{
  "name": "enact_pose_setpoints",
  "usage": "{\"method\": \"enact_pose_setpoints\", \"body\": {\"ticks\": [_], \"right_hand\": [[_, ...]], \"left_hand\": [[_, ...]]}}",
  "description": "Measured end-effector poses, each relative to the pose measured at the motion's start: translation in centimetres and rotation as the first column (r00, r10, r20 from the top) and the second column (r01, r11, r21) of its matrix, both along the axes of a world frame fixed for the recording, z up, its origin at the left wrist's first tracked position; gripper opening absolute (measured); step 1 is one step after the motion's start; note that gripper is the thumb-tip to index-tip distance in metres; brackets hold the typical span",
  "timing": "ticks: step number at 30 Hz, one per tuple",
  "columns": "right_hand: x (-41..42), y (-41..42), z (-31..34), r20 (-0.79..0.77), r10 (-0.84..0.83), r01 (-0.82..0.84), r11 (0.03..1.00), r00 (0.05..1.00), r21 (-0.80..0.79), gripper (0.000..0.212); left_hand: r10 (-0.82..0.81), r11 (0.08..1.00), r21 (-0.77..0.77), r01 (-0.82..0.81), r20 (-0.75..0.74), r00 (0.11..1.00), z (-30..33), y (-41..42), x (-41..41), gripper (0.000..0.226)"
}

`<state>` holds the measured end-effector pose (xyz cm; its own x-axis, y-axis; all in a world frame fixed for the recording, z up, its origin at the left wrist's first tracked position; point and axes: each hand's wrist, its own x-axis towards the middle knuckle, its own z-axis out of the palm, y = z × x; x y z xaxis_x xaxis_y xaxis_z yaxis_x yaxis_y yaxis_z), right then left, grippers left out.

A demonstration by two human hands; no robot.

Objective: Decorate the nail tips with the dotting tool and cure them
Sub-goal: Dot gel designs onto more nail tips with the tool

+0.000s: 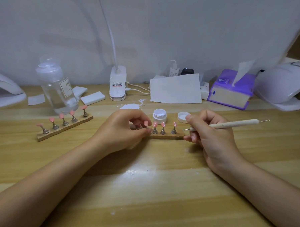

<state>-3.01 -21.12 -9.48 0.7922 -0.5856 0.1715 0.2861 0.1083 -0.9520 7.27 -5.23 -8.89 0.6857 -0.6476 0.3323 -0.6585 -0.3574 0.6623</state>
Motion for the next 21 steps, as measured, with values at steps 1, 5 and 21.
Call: {"method": "enact_pose_setpoints", "body": {"ticks": [1, 5, 21], "right_hand": [[0.0, 0.0, 0.0, -0.001, 0.002, -0.002, 1.000, 1.000, 0.003, 0.047], [0.1, 0.0, -0.1, -0.006, 0.004, -0.004, 1.000, 1.000, -0.002, 0.048], [0.0, -0.1, 0.1, 0.001, -0.020, 0.020, 1.000, 1.000, 0.014, 0.040]], "left_hand": [[-0.003, 1.000, 0.013, 0.003, 0.019, 1.000, 0.1, 0.0, -0.1, 0.024], [-0.009, 0.998, 0.064, 0.003, 0.096, 0.995, 0.4, 0.0, -0.2, 0.028], [-0.042, 0.944, -0.283, 0.170, 0.406, 0.913, 1.5, -0.7, -2.6, 0.008]]}}
